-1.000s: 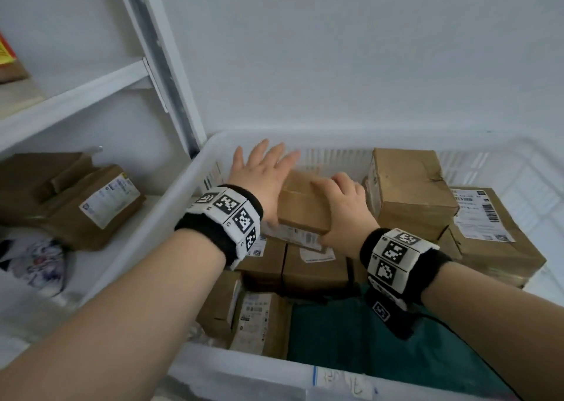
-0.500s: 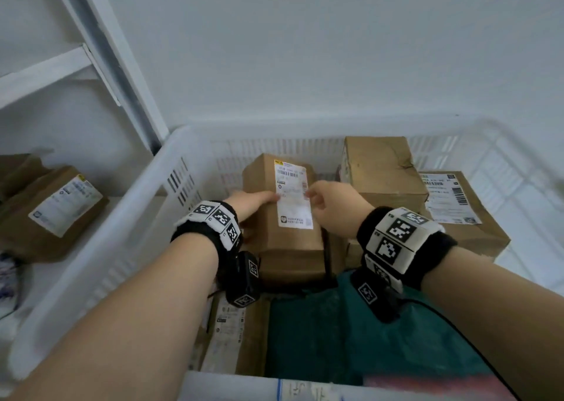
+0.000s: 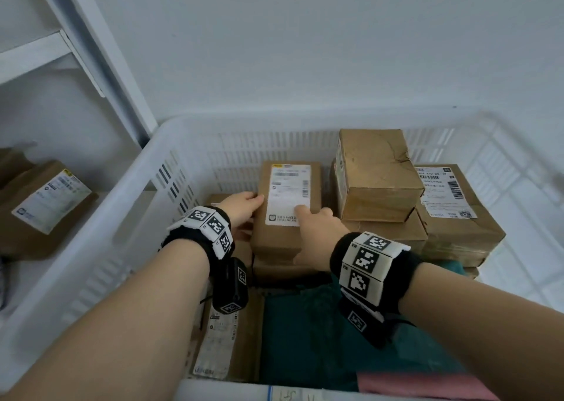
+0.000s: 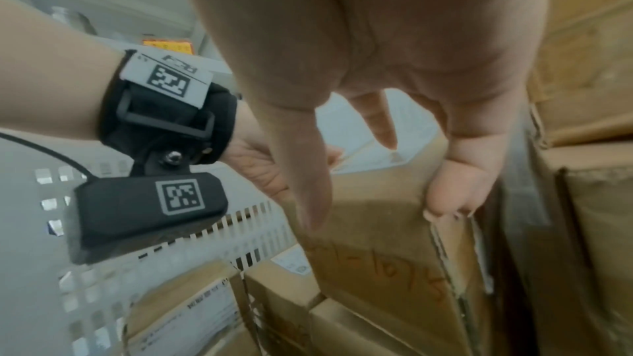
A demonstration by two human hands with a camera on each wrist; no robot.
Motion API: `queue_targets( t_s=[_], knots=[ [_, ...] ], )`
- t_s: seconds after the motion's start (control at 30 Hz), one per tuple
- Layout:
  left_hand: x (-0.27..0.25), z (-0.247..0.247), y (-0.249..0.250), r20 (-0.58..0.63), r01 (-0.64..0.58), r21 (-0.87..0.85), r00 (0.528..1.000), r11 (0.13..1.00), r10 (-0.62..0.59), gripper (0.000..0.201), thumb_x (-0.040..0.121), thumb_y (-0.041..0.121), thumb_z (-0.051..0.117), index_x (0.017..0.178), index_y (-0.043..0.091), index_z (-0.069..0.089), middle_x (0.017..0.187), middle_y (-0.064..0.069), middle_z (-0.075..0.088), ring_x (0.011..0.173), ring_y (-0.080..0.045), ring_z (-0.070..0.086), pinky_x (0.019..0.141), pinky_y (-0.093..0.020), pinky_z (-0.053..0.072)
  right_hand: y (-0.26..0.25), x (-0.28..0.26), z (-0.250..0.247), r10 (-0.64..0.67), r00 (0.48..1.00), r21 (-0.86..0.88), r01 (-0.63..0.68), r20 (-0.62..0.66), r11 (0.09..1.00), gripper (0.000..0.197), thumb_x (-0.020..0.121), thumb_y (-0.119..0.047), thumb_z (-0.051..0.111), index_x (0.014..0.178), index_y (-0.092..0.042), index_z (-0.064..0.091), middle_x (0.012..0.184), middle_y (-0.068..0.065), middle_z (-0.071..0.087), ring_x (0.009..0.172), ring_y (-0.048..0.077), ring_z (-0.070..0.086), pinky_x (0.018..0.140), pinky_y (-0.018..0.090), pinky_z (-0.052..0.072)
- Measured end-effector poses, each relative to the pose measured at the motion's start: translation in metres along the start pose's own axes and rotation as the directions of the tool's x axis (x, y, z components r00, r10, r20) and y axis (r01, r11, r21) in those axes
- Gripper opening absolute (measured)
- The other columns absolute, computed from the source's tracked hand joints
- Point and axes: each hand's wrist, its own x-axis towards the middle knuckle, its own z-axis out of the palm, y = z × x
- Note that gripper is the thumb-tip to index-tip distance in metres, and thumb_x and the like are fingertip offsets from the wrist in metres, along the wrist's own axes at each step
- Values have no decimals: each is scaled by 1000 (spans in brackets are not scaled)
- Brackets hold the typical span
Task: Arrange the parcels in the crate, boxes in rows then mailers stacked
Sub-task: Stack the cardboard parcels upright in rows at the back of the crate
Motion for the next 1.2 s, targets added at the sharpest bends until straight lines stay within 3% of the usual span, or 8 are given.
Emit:
queue_targets(
  t_s=[0.07, 0.2, 0.33, 0.47, 0.73, 1.0, 1.1, 1.2],
  knots=[
    [-2, 7, 8, 39, -38, 56, 999, 998, 35, 24, 99, 23, 44, 120, 15, 53, 114, -8, 62, 104, -28, 58, 87, -40, 51, -1, -2, -2, 46, 998, -26, -47, -30, 999, 57, 83, -15, 66, 132, -12, 36, 128, 20, 39, 113, 36, 49, 90, 38, 49],
    [1, 21, 7, 135, -45, 110, 990, 993, 30, 40, 92, 5, 54, 132, 5, 46, 132, -13, 57, 119, -34, 56, 100, -52, 46, 5, -5, -12, 43, 994, -166, -60, -105, 984, 40, 89, -4, 51, 128, -6, 46, 130, 18, 40, 117, 34, 46, 87, 38, 48],
    [-4, 25, 4, 157, -73, 298, 987, 952, 26, 56, 89, 16, 62, 139, 16, 37, 134, -6, 55, 117, -32, 59, 93, -52, 52, 5, -4, -15, -83, 987, -318, 36, -137, 947, 34, 93, -10, 45, 126, -7, 54, 126, 12, 48, 123, 29, 37, 90, 36, 44],
    [-7, 28, 4, 178, -97, 350, 983, 932, 36, 84, 80, 15, 74, 145, 22, 21, 140, -4, 47, 122, -27, 54, 92, -48, 54, 8, 0, -15, -42, 995, -291, 12, -96, 957, 35, 94, -8, 47, 129, -3, 51, 127, 14, 45, 118, 29, 47, 86, 36, 47],
    [-6, 42, -1, 32, -139, 741, 984, 657, 173, 119, 75, 32, 77, 152, 7, -11, 149, -12, 40, 130, -26, 48, 105, -34, 43, 11, 7, -9, -40, 994, -294, 8, -101, 956, 35, 96, -2, 39, 129, 2, 47, 132, 16, 40, 117, 30, 49, 86, 36, 47],
    [-14, 41, 2, 24, -144, 738, 982, 659, 187, 118, 66, 36, 83, 151, 10, 5, 147, -10, 42, 130, -26, 47, 105, -37, 43, 19, 8, -29, -111, 986, -248, 77, -126, 966, 27, 94, -10, 49, 120, -6, 58, 119, 10, 56, 105, 24, 60, 86, 31, 53],
    [-20, 38, 13, 84, -239, 712, 962, 660, 258, 103, 60, 39, 85, 145, 17, 31, 141, -3, 51, 129, -24, 49, 107, -39, 42, 27, 0, -50, -131, 939, -73, 114, -319, 991, 27, 96, -15, 43, 114, -9, 63, 115, 8, 63, 100, 21, 62, 87, 33, 55],
    [-34, 41, 27, 100, -313, 692, 934, 650, 344, 63, 82, 26, 72, 138, 16, 45, 140, -5, 53, 129, -24, 49, 104, -32, 39, 47, -8, -60, -120, 812, -118, 63, -571, 991, 30, 90, -31, 48, 113, -16, 61, 121, 7, 54, 110, 25, 51, 92, 38, 46]
  ],
)
